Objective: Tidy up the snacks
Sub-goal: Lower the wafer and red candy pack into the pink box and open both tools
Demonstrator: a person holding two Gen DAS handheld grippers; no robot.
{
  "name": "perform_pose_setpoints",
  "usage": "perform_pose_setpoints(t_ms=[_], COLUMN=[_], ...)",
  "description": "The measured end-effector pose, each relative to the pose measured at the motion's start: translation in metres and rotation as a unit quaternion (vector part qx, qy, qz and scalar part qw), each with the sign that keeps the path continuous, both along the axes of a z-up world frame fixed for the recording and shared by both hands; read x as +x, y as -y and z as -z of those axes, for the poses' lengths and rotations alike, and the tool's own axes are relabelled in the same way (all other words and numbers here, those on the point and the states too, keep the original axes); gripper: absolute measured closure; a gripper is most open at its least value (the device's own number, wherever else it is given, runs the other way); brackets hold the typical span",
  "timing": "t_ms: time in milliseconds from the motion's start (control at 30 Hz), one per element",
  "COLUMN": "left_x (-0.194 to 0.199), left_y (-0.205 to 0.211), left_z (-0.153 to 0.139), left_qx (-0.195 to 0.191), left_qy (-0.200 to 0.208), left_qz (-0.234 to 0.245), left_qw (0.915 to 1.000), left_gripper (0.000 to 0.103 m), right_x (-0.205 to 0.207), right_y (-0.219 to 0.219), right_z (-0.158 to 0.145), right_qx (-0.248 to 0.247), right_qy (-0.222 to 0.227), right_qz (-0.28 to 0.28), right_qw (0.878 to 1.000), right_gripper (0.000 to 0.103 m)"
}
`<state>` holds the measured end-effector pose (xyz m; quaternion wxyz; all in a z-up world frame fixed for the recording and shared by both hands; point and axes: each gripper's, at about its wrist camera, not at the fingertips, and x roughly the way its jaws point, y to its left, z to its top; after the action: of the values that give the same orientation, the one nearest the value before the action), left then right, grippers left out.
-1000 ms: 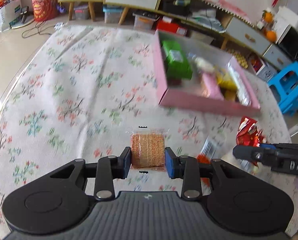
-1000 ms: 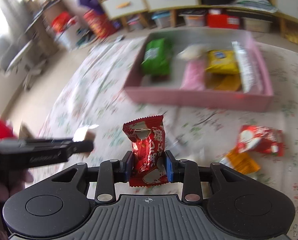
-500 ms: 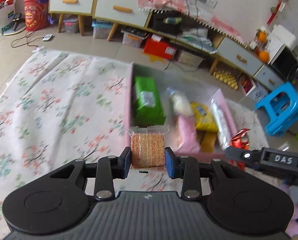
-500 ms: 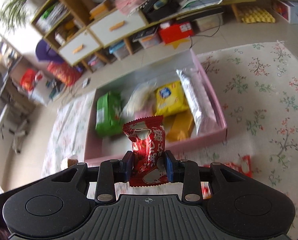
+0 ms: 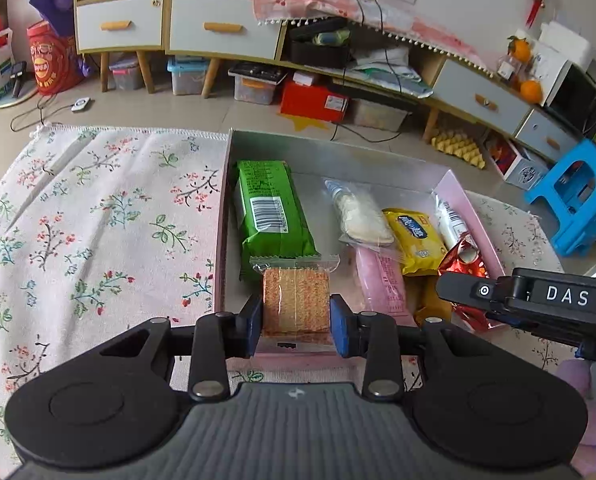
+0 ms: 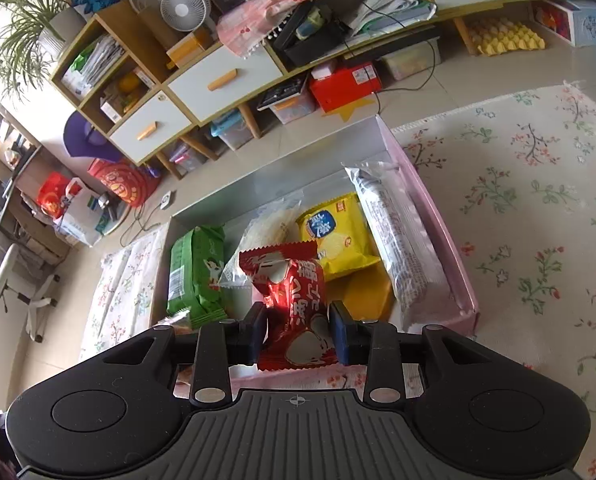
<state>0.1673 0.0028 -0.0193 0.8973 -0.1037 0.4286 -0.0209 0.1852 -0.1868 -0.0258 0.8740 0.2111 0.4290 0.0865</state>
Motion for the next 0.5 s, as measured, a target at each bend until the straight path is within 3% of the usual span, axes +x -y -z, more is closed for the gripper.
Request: perform_pose_setpoints(t_ms=[233, 300, 367, 500], left_x=[-0.0028, -0.0043, -0.0048, -0.0069], left_y=[-0.0031, -0.0027, -0.0013, 0.0016], left_z=[-0.0015, -0.0022, -0.0029, -0.0046], left_qx=[-0.003, -0.002, -0.001, 0.003], left_qy=[-0.004, -0.003, -0.002, -0.001], left_qz=[-0.003, -0.001, 0.0, 0.006], left_qw=[1.0, 1.0, 1.0, 1.0], left_gripper=[0.069, 0.064, 0.06, 0.05], right_x=[0.0004, 0.0004, -0.0011, -0.0033], right_y=[0.0022, 0.0042, 0.0061, 0.0052], right_z=[0.0036, 0.0026, 0.0013, -0.0022], right_qx=[0.0, 0.009, 0.018, 0.014], right_qy=[-0.005, -0.008, -0.008, -0.008], right_qz=[0.001, 0.002, 0.004, 0.0], right_qw=[1.0, 1.0, 1.0, 1.0], right_gripper=[0.067, 0.067, 0.054, 0.053])
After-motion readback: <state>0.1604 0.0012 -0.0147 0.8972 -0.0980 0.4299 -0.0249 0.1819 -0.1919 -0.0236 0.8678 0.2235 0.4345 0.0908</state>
